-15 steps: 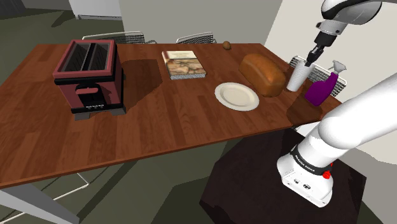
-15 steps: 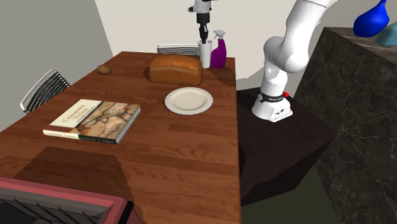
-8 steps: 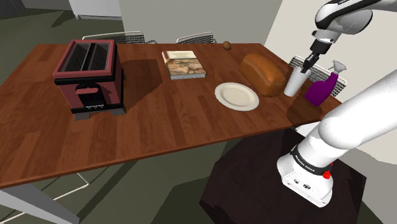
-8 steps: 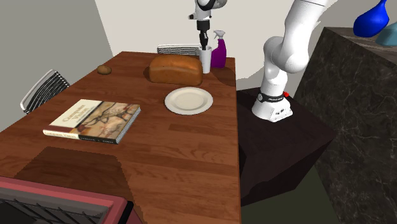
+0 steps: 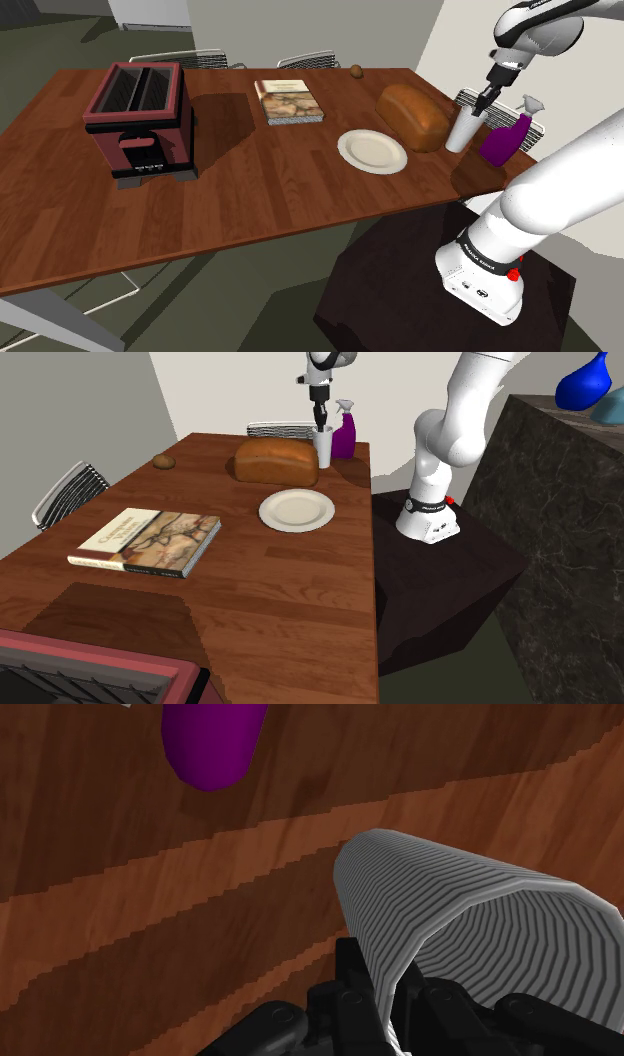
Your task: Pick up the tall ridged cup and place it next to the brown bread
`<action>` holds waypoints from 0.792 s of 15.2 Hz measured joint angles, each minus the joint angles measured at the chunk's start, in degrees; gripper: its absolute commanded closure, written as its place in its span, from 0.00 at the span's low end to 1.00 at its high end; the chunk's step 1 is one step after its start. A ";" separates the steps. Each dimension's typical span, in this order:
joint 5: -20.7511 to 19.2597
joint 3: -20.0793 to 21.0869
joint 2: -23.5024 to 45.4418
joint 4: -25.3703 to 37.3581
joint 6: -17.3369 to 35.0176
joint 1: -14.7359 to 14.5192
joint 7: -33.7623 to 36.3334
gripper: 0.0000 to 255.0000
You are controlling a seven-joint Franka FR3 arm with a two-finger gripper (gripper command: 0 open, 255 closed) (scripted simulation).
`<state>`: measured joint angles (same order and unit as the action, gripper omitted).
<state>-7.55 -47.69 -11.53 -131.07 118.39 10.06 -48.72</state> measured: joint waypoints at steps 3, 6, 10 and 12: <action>0.00 0.00 0.00 0.00 0.00 0.00 0.00 0.00; 0.00 0.00 0.00 0.00 0.00 0.00 0.00 0.00; -1.35 1.34 -2.63 3.93 -5.91 0.41 1.17 0.00; -1.34 1.53 -2.80 5.05 -7.19 0.37 1.25 0.00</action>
<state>-8.89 -46.16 -14.33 -126.03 111.20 10.43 -47.47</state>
